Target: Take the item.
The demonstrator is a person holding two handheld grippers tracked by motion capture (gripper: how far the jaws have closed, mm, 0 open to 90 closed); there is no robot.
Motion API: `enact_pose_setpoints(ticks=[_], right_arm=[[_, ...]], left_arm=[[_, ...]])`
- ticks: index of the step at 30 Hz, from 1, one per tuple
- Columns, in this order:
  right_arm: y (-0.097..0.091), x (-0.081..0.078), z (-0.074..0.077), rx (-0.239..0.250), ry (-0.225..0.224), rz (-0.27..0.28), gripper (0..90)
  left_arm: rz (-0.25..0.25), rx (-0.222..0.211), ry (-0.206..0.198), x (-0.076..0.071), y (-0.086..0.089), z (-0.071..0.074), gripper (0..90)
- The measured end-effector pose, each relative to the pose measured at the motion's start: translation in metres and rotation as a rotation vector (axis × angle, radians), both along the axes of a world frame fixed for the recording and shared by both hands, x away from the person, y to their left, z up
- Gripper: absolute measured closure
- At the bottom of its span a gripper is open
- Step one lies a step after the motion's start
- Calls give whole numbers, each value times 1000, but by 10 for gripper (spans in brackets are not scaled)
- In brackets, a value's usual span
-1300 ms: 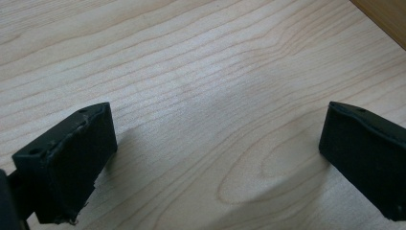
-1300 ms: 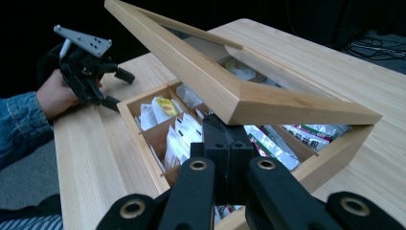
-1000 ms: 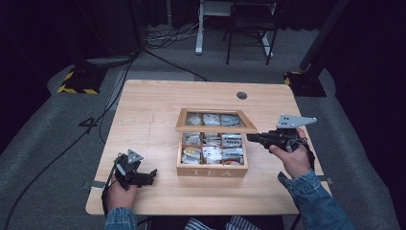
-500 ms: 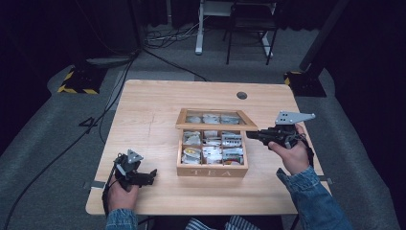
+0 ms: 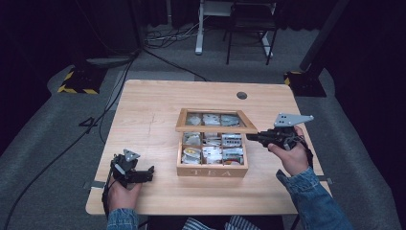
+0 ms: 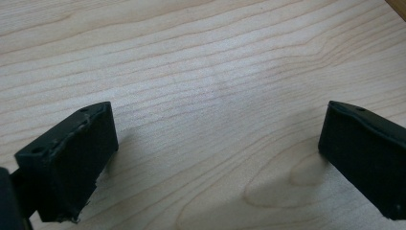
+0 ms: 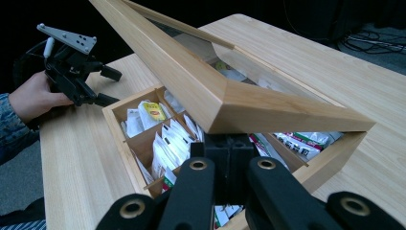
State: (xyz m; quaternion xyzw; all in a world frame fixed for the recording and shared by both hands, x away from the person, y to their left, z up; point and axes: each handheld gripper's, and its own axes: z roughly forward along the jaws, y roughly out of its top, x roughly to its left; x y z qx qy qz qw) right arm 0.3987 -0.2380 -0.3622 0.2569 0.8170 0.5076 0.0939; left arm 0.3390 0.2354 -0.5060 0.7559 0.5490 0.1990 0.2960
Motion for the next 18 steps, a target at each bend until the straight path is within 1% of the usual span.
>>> enact_pose_setpoints(ticks=[3,4,5,7,8,9,13,14,15,18], right_arm=[[-2,1,1,11,2,3,900],[-2,1,1,14,2,5,900],[-2,1,1,17,0,6,900],[-3,1,1,20,-2,8,900],[-3,1,1,20,-5,6,900],[-4,1,2,24,-6,7,900],[-5,2,4,28,-7,9,900],[-5,3,4,30,-13,12,900],[-5,4,5,31,-13,14,900],[-7,8,7,38,-17,32,900]], left_arm=[[-4,0,5,-1,0,0,6],[11,8,24,0,-1,2,6],[52,5,47,-3,-3,5,20],[53,7,43,-5,-3,7,117],[59,6,41,-7,-3,8,117],[63,4,43,-8,-3,8,163],[64,6,43,-11,-1,9,173],[57,7,47,-13,1,10,210],[40,-5,48,-15,3,11,233],[-14,-93,59,-21,9,15,313]])
